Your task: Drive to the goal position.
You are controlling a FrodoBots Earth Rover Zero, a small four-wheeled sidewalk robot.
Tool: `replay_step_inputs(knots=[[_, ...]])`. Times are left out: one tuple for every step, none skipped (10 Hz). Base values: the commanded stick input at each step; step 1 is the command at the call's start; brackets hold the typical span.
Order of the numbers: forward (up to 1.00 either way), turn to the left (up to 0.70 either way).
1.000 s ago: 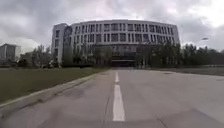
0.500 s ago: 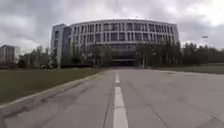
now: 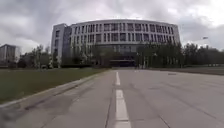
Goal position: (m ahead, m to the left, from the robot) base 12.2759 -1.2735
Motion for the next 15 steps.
replay_step_inputs(knots=[[0.7,0.0],[0.7,0.0],[0.7,0.0],[0.7,0.0],[0.7,0.0],[0.7,0.0],[0.7,0.0],[0.7,0.0],[0.7,0.0],[0.7,0.0],[0.7,0.0],[0.7,0.0],[0.7,0.0],[0.7,0.0],[0.7,0.0]])
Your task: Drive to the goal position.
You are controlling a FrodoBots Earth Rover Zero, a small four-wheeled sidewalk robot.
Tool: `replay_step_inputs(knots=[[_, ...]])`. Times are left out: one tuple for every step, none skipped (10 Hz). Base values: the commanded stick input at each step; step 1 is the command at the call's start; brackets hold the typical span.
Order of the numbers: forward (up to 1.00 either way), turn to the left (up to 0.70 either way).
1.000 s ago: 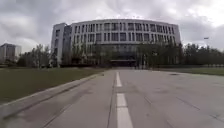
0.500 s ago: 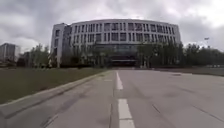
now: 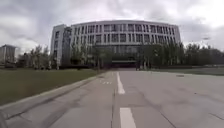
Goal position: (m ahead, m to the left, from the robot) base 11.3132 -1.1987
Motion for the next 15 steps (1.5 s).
replay_step_inputs(knots=[[0.7,0.0],[0.7,0.0],[0.7,0.0],[0.7,0.0],[0.7,0.0],[0.7,0.0],[0.7,0.0],[0.7,0.0],[0.7,0.0],[0.7,0.0],[0.7,0.0],[0.7,0.0],[0.7,0.0],[0.7,0.0],[0.7,0.0]])
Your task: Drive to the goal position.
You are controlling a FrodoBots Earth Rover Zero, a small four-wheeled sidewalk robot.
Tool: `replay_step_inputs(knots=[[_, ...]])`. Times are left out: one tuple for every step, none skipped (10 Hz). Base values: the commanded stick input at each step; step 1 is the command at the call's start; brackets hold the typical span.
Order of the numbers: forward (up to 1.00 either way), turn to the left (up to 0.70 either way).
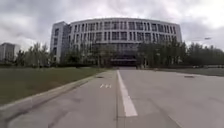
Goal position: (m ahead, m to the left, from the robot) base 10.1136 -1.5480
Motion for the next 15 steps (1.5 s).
replay_step_inputs(knots=[[0.7,0.0],[0.7,0.0],[0.7,0.0],[0.7,0.0],[0.7,0.0],[0.7,0.0],[0.7,0.0],[0.7,0.0],[0.7,0.0],[0.7,0.0],[0.7,0.0],[0.7,0.0],[0.7,0.0],[0.7,0.0],[0.7,0.0]])
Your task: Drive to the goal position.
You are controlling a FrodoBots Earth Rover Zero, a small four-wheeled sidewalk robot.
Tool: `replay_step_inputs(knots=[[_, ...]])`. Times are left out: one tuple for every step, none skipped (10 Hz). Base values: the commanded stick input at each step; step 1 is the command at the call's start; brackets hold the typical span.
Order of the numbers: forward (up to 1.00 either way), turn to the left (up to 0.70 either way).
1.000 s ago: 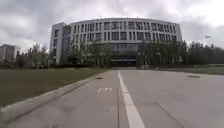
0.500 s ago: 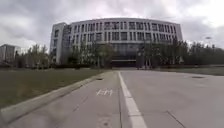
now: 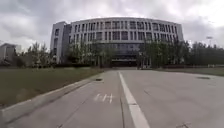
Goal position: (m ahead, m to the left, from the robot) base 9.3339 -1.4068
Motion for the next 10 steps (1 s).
replay_step_inputs(knots=[[0.7,0.0],[0.7,0.0],[0.7,0.0],[0.7,0.0],[0.7,0.0],[0.7,0.0],[0.7,0.0],[0.7,0.0],[0.7,0.0],[0.7,0.0]])
